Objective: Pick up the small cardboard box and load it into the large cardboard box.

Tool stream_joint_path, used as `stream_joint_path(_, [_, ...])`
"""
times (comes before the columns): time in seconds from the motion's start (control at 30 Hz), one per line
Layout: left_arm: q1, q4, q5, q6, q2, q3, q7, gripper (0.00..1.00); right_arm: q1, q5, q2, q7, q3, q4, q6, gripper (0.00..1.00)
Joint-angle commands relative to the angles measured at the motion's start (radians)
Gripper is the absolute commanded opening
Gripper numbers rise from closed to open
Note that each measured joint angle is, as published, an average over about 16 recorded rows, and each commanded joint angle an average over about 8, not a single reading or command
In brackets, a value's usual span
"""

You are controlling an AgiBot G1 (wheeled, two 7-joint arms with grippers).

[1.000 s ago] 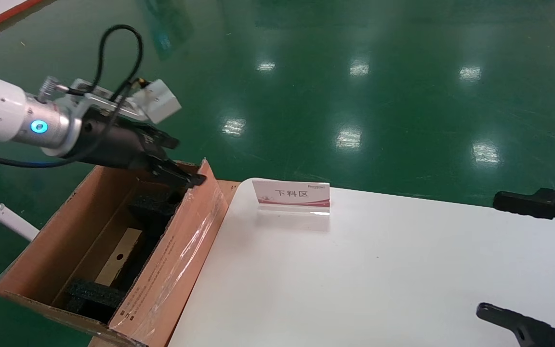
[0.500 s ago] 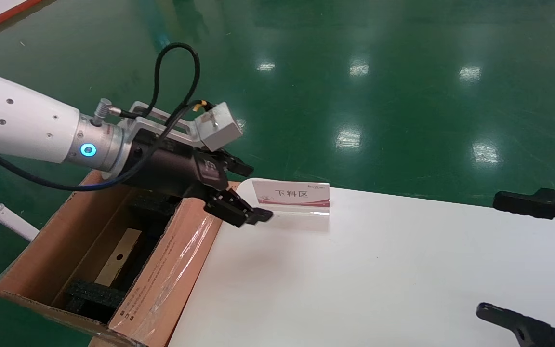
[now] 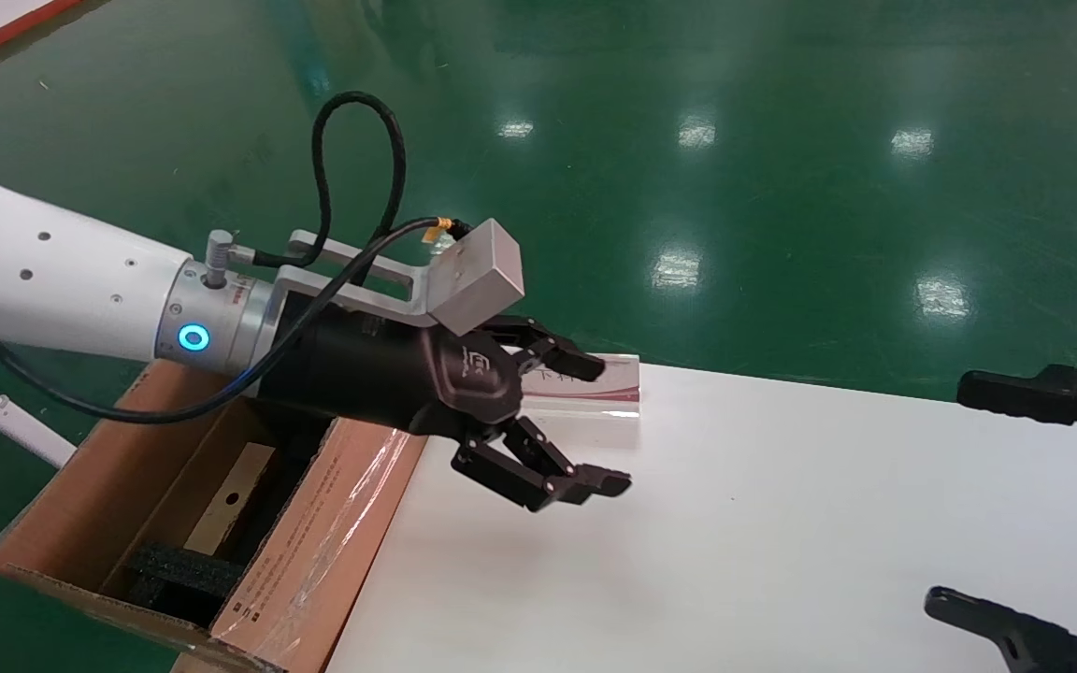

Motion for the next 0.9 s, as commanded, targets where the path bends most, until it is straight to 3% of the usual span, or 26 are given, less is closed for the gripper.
stream_joint_path(0.03, [0.048, 0.002, -0.019, 0.021, 0.005, -0.063, 0.030, 1.00, 0.000, 0.000, 0.000, 0.000, 0.000, 0.000, 0.000, 1.00])
stream_joint_path(0.67, [0.505, 0.016, -0.197, 0.221, 0.053, -0.658, 0.310, 1.00, 0.000, 0.001, 0.000, 0.000, -0.001, 0.000, 0.000, 1.00])
stream_joint_path(0.9, [0.613, 0.020, -0.237, 0.266, 0.064, -0.799, 0.368, 1.00, 0.000, 0.001, 0.001, -0.001, -0.001, 0.000, 0.001, 1.00])
